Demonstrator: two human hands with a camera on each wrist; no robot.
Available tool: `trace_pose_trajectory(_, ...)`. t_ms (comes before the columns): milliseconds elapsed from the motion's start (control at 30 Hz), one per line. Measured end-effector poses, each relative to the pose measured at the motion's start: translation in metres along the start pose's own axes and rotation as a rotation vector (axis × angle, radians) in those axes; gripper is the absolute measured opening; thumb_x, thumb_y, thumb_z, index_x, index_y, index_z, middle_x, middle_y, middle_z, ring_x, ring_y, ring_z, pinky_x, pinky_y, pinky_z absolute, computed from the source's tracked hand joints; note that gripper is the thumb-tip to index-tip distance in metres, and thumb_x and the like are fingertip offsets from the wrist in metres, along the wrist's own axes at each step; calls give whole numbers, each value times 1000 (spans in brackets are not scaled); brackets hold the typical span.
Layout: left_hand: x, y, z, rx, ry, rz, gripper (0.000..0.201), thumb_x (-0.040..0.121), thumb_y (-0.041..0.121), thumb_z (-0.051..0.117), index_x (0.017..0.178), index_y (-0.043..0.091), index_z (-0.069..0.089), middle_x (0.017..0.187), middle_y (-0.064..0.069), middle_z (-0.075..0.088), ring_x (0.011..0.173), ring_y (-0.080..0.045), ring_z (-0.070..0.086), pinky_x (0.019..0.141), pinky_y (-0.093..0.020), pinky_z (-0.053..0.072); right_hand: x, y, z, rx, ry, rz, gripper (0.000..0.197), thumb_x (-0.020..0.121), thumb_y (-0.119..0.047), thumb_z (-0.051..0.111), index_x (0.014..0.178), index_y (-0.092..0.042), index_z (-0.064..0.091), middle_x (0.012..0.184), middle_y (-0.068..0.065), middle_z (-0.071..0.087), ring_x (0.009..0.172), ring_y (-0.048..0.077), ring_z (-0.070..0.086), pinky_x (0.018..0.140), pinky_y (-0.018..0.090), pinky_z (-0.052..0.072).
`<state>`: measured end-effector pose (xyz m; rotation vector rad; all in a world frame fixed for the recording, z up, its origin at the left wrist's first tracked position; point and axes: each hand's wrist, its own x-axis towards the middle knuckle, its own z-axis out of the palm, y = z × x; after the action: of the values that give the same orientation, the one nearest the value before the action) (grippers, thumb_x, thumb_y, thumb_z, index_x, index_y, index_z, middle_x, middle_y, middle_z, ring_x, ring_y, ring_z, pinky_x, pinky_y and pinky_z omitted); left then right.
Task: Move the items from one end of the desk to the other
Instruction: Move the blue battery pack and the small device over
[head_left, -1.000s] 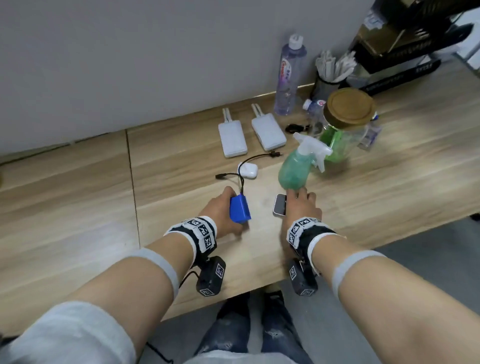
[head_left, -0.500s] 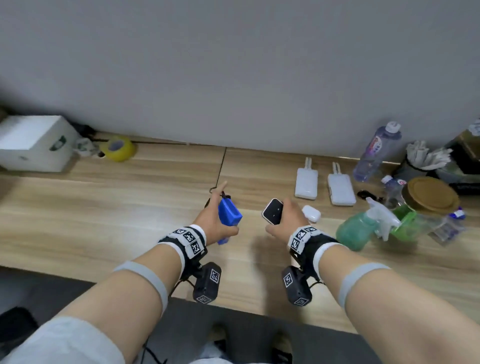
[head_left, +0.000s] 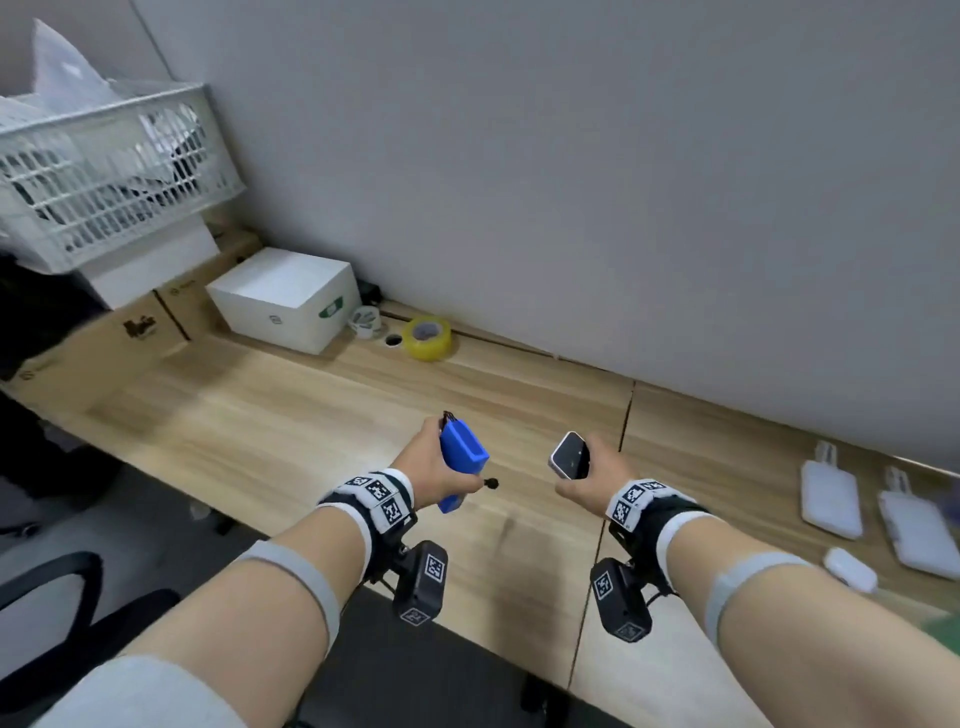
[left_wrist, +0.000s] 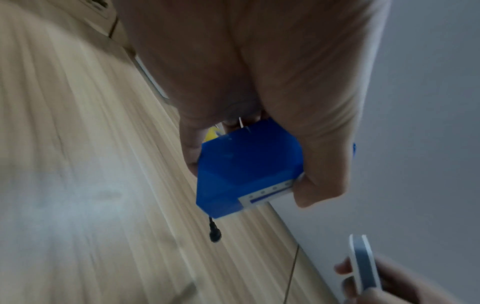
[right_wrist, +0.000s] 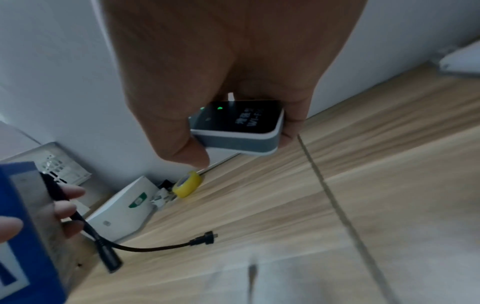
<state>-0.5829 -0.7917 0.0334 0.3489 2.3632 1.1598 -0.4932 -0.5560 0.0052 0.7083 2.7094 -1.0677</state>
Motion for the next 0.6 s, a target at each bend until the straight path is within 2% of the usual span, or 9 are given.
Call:
trace_pose_trajectory(100, 13, -29, -51, -156, 7, -45, 65, 69, 21, 87, 120, 18, 45, 111, -5, 62, 96, -19, 64, 74, -33, 56, 9, -61, 38, 66, -83, -38, 50, 73, -26, 75, 115, -17, 48, 97, 2, 57, 82, 20, 57, 66, 29, 44)
trace_pose_trajectory(167, 21, -43, -81, -249, -4, -82, 63, 71, 18, 86, 121, 20, 47, 116, -6, 61, 105, -26, 65, 72, -39, 59, 15, -99, 62, 90, -133, -75, 37, 74, -19, 73, 103, -15, 51, 84, 1, 54, 66, 18, 52, 55, 27, 42)
trace_pose_trajectory(233, 27, -55, -105, -299, -28, -109, 60, 73, 14, 84, 122, 20, 50, 115, -4, 60, 106, -28, 66, 66, -35, 57, 21, -127, 83, 156, -164, -91, 31, 73, -15, 71, 93, -17, 48, 76, 0, 52, 57, 18, 48, 48, 25, 40)
trace_pose_trajectory(333, 39, -67, -130, -352, -68, -140, 58, 76, 13, 83, 125, 17, 51, 109, -2, 61, 99, -24, 66, 59, -30, 55, 34, -153, 105, 219, -158, -78, 38, 73, -18, 73, 102, -22, 48, 81, 0, 55, 62, 18, 51, 49, 25, 42)
trace_pose_trajectory(400, 55, -77, -146, -364, -74, -159, 61, 77, 13, 83, 127, 17, 49, 113, -6, 62, 98, -23, 66, 60, -30, 56, 51, -161, 117, 204, -146, -63, 47, 73, -23, 74, 111, -20, 48, 90, 3, 59, 68, 18, 54, 51, 25, 44)
trace_pose_trajectory(500, 83, -91, -165, -384, -36, -208, 70, 74, 15, 86, 129, 18, 43, 122, -10, 61, 106, -27, 65, 76, -45, 62, 84, -164, 129, 156, -126, -12, 67, 73, -30, 76, 130, -20, 42, 104, 4, 60, 82, 22, 59, 55, 26, 46)
trace_pose_trajectory(533, 93, -95, -171, -381, -16, -226, 73, 73, 16, 87, 129, 19, 41, 122, -9, 59, 108, -28, 65, 82, -50, 61, 98, -163, 133, 140, -121, 12, 71, 73, -32, 76, 133, -20, 40, 106, 4, 59, 85, 24, 59, 60, 29, 47)
trace_pose_trajectory(600, 113, -103, -182, -366, 13, -261, 78, 71, 19, 88, 130, 20, 37, 121, -7, 56, 110, -30, 63, 86, -55, 59, 124, -162, 141, 99, -108, 54, 71, 75, -33, 75, 133, -17, 38, 107, 5, 57, 89, 25, 58, 69, 33, 48)
